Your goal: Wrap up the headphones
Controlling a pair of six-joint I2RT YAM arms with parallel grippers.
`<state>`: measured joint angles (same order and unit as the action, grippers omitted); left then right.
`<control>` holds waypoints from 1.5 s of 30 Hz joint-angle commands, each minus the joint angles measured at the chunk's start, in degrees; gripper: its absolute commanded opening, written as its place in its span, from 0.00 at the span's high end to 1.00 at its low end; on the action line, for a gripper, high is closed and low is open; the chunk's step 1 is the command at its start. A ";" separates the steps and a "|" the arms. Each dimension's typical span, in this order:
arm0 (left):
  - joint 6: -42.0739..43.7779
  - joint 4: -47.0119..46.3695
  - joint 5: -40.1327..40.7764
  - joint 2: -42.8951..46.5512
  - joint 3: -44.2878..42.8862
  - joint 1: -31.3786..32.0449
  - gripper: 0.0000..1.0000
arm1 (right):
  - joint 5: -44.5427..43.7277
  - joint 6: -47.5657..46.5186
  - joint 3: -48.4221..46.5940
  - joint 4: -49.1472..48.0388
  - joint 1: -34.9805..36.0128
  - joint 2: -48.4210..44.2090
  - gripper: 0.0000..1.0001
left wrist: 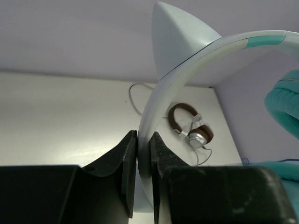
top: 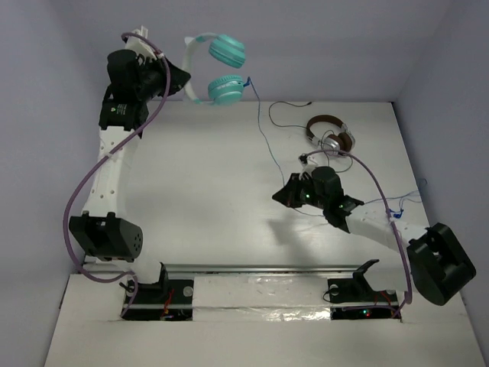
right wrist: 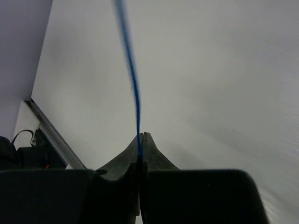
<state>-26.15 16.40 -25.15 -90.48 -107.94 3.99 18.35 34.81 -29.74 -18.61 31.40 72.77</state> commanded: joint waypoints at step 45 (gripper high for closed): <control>1.45 -25.46 22.76 13.74 59.42 24.13 1.00 | -28.88 -22.42 -53.59 59.47 22.22 6.60 1.00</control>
<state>-25.74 -6.90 -4.40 -82.50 -48.21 27.07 -8.10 13.28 -82.94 36.91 53.54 82.04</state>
